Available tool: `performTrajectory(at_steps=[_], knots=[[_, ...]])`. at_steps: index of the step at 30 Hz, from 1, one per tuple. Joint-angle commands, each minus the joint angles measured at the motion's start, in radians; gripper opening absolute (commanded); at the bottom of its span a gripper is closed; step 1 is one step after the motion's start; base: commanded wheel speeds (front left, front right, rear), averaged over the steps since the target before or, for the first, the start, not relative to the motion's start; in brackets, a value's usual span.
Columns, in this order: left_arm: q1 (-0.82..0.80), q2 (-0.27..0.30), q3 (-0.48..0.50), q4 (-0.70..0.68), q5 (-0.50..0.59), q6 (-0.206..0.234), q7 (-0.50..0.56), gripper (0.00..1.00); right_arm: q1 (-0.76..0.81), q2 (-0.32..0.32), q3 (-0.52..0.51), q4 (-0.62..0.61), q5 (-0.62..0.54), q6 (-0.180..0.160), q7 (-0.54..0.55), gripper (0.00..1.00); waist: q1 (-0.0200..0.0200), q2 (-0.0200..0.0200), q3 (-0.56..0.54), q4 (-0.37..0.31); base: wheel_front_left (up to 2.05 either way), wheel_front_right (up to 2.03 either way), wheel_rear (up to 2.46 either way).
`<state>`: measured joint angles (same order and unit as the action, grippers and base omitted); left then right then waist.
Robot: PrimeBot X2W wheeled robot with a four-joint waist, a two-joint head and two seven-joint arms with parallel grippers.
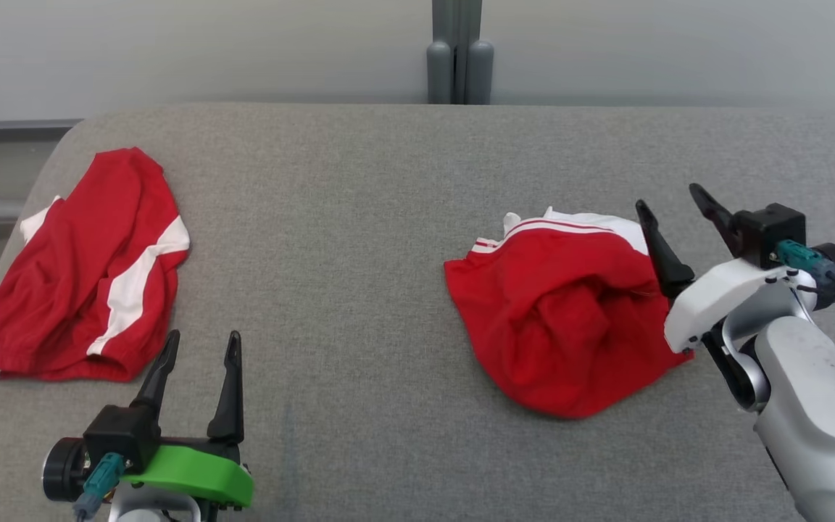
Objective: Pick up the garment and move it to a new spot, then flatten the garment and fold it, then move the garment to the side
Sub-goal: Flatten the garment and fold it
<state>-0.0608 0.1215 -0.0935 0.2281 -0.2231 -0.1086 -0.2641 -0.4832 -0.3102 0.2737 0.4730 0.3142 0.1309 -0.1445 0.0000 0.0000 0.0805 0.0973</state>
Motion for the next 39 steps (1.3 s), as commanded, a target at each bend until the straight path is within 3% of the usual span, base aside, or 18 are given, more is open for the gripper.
performTrajectory(at_steps=[1, 9, 17, 19, 24, 31, 39], knots=[[-0.023, -0.003, -0.001, 0.002, 0.015, -0.004, -0.001, 1.00, -0.024, -0.018, 0.020, 0.037, 0.018, -0.001, 0.009, 1.00, 0.0000, 0.0000, 0.039, 0.032, 0.00, 0.00, 0.00], [-0.057, -0.020, -0.011, 0.014, 0.017, -0.007, -0.001, 1.00, -0.074, -0.043, 0.148, 0.218, 0.160, -0.001, 0.049, 1.00, 0.0000, 0.0000, 0.087, 0.067, 0.00, 0.00, 0.00], [-0.068, -0.032, -0.010, 0.026, 0.020, -0.012, -0.001, 1.00, -0.044, -0.040, 0.277, 0.321, 0.316, -0.001, 0.133, 1.00, 0.0000, 0.0000, 0.086, 0.070, 0.00, 0.00, 0.00], [-0.072, -0.035, -0.011, 0.028, 0.021, -0.012, -0.001, 1.00, -0.039, -0.041, 0.306, 0.331, 0.347, -0.001, 0.145, 0.00, 0.0000, 0.0000, 0.084, 0.069, 0.00, 0.00, 0.00], [-0.067, -0.038, -0.004, 0.034, 0.024, -0.013, -0.001, 1.00, -0.060, -0.059, 0.341, 0.343, 0.392, -0.001, 0.097, 0.00, 0.0000, 0.0000, 0.070, 0.062, 0.00, 0.00, 0.00], [-0.047, -0.041, 0.011, 0.038, 0.031, -0.014, -0.001, 1.00, -0.116, -0.073, 0.358, 0.336, 0.360, -0.001, -0.074, 0.00, 0.0000, 0.0000, 0.034, 0.049, 0.00, 0.00, 0.00], [-0.033, -0.043, 0.020, 0.026, 0.043, -0.015, 0.000, 1.00, -0.177, 0.002, 0.331, 0.228, 0.256, -0.001, -0.121, 0.00, 0.0000, 0.0000, 0.003, 0.064, 0.00, 0.00, 0.00]])
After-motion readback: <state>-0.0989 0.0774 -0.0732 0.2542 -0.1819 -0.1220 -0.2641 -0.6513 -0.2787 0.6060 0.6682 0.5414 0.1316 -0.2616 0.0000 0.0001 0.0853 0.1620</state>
